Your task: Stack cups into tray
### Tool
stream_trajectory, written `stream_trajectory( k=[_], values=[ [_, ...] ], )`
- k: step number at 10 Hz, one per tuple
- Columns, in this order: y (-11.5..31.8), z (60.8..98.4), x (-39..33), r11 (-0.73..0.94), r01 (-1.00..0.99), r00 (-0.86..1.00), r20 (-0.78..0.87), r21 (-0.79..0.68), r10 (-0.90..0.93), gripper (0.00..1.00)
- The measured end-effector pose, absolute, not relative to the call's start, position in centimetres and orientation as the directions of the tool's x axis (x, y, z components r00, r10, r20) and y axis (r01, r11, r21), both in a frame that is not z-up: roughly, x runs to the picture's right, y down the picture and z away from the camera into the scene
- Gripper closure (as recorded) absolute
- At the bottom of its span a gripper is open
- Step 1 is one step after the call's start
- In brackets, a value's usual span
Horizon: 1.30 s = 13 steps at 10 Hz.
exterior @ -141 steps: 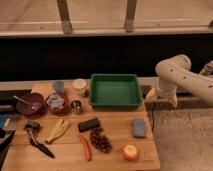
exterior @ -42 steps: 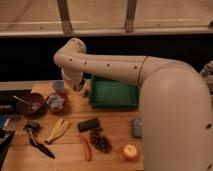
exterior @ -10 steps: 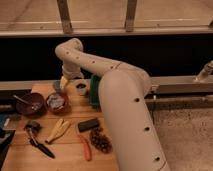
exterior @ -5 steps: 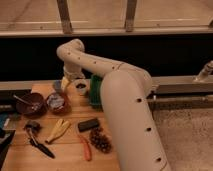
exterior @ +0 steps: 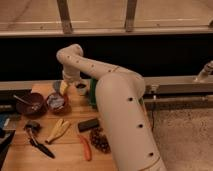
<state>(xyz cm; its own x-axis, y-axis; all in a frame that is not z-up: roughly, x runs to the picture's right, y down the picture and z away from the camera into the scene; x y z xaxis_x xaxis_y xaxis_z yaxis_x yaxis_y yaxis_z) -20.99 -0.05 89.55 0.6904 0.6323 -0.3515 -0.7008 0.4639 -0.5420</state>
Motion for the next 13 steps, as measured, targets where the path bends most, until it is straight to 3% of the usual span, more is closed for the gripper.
stream_trajectory(
  k=[5,7,12,13],
  values=[
    [1.5,91.8,-19.5,0.406,-0.727,0.66,-0.401,-0.554,0.635,0.21],
    [1.4,92.0,-19.2,0.399,-0.733,0.653,-0.407,-0.55,0.639,0.34],
    [1.4,92.6,-18.7,0.392,-0.746,0.642,-0.424,-0.539,0.639,0.83],
    [1.3,92.5,-18.5,0.392,-0.749,0.639,-0.424,-0.535,0.642,0.88]
  ],
)
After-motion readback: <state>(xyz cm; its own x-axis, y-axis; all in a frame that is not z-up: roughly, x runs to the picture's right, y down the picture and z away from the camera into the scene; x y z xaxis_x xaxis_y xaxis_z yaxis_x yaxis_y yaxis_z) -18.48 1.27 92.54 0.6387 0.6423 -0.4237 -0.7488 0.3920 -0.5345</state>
